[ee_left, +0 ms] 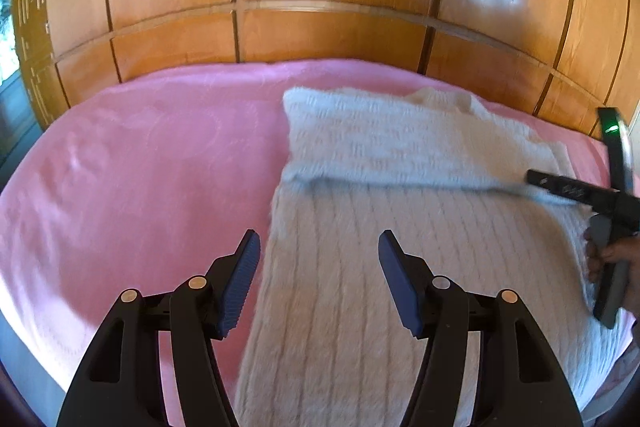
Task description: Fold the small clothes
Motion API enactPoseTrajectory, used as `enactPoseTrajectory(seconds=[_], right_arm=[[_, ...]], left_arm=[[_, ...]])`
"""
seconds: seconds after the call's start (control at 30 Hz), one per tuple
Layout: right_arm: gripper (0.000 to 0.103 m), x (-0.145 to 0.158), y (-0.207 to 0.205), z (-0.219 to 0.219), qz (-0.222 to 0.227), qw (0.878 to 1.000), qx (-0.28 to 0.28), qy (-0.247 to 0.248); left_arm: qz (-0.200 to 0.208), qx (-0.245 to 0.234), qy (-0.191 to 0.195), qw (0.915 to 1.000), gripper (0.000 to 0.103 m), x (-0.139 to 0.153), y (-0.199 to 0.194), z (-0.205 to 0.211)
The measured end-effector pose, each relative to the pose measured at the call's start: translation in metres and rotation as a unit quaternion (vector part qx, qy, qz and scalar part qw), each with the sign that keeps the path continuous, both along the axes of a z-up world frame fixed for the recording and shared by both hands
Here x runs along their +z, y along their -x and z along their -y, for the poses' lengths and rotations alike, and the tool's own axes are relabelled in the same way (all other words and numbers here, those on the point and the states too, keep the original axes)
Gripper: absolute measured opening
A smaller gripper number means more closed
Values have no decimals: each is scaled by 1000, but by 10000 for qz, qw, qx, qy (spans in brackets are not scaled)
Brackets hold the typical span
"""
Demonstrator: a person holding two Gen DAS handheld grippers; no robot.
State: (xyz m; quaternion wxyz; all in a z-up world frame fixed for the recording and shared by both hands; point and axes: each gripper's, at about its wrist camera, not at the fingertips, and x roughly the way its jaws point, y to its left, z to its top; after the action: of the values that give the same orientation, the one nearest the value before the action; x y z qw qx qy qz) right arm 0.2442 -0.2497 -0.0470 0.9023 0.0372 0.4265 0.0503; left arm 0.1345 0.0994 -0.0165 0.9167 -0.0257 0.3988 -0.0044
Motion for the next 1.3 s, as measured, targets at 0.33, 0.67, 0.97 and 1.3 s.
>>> enactPoseTrajectory(seconds=[0.33, 0.67, 0.97, 1.3], right_arm=[[94, -4, 82, 79, -295, 9968, -636, -385], [82, -13, 175, 108, -657, 9842, -326, -1612], [51, -26, 226, 85, -1317, 9706, 346, -1985], [11, 29, 207, 74, -673, 9567, 942, -2672]], left_arm=[[-441, 285, 36, 9986, 61, -27, 41, -30], [-966, 159, 925, 9909, 60, -42, 106, -56], [-1413, -380, 1423, 9790, 20, -53, 133, -42], [-833, -990, 2625, 9562, 5, 13, 114, -59]])
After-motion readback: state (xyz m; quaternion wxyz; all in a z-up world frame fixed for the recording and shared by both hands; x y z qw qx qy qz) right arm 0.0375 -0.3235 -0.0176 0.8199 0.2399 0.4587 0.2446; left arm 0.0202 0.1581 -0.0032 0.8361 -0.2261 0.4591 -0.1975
